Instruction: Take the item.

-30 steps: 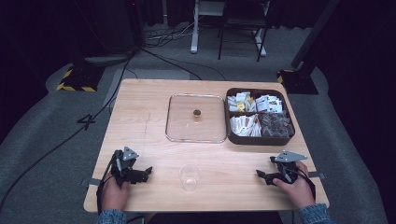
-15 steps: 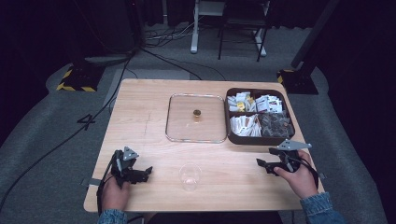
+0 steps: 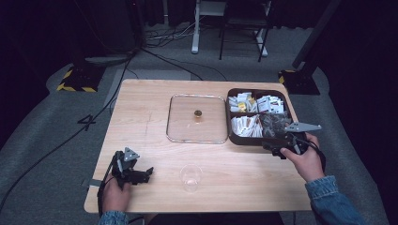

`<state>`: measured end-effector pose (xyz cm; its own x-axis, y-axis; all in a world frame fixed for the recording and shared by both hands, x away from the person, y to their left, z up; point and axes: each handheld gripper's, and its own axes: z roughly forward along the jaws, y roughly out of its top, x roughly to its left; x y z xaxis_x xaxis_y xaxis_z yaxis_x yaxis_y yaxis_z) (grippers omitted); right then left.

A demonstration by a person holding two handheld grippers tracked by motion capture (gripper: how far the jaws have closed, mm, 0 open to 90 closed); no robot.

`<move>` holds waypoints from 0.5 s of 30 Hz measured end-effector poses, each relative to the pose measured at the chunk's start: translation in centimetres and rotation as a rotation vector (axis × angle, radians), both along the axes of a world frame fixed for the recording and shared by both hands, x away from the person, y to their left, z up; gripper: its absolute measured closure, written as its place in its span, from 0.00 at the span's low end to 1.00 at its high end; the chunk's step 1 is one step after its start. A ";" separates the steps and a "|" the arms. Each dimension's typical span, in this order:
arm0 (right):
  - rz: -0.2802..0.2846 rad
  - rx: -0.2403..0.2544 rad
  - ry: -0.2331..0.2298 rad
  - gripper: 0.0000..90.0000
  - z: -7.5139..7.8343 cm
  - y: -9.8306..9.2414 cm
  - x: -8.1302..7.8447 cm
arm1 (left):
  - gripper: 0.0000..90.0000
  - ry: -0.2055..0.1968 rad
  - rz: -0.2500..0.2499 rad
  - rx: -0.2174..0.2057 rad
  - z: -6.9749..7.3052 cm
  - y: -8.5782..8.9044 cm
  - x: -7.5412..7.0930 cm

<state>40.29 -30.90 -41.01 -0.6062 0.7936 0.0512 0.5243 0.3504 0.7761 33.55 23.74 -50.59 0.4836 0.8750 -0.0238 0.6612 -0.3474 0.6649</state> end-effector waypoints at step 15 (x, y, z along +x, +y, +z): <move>-0.092 0.076 -0.095 0.23 2.1 -2.4 3.3 | 0.00 0.001 0.000 0.000 0.0 0.0 0.0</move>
